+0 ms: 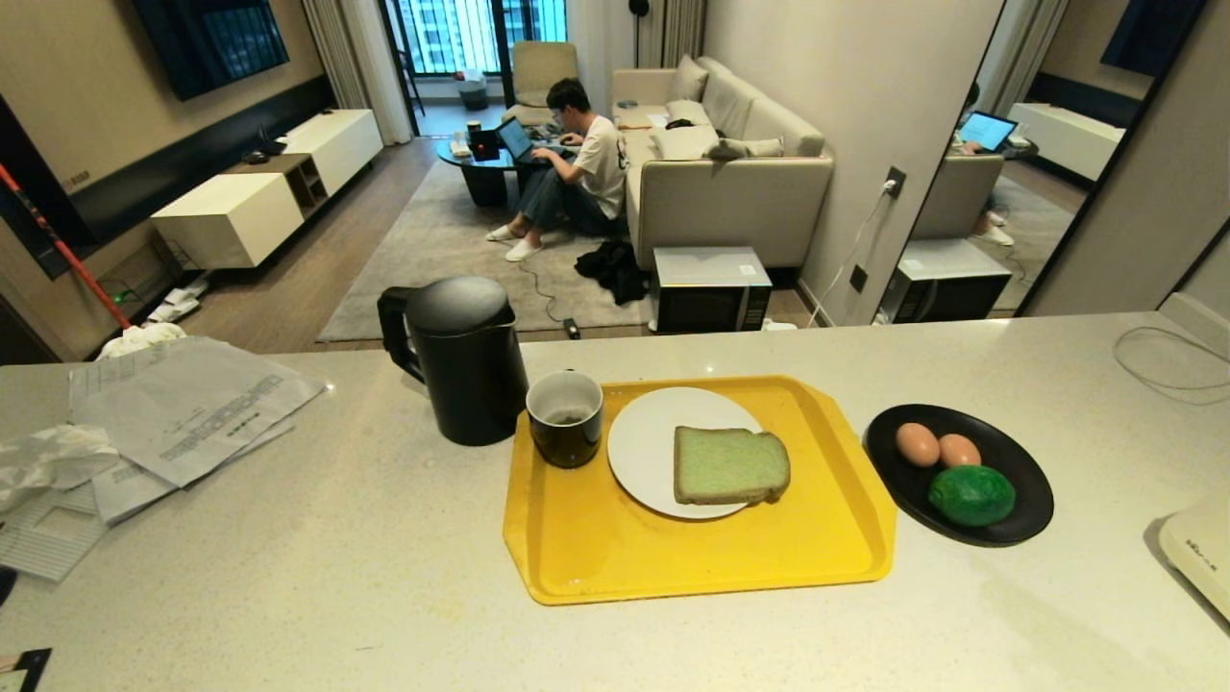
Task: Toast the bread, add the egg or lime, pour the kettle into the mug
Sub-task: Pick up the bread slice
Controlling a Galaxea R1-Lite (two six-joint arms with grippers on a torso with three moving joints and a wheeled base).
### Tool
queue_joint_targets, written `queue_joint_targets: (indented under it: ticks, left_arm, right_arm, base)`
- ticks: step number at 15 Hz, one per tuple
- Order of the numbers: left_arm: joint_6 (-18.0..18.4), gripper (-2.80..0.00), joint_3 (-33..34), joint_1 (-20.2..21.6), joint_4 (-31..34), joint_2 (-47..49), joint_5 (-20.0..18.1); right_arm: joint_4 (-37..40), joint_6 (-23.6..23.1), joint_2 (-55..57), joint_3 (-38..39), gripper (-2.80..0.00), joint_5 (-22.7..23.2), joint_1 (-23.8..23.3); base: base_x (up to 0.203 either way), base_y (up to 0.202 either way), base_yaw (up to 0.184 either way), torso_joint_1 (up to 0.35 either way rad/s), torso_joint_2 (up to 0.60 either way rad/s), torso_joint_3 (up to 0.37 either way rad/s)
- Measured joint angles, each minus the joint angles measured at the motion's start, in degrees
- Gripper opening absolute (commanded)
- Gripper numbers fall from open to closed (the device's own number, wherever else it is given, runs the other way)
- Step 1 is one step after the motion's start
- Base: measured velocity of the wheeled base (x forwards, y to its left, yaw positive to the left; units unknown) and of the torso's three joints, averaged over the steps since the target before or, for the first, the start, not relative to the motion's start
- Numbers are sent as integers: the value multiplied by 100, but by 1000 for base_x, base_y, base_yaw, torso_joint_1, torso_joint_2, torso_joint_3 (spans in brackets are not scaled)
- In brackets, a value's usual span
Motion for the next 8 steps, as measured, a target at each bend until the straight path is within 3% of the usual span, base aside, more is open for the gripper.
queue_joint_targets:
  ticks: [4,8]
  left_arm:
    - [1,-280,0,-2,-2,0,2]
    - [0,-280,0,-2,-3,0,-2]
  right_arm:
    - [-12,-12,503,-649,-280,146,0]
    - [-38,28,1724,-1812,-280,246,-1]
  base:
    - [0,0,0,0,0,0]
    - [0,0,0,0,0,0]
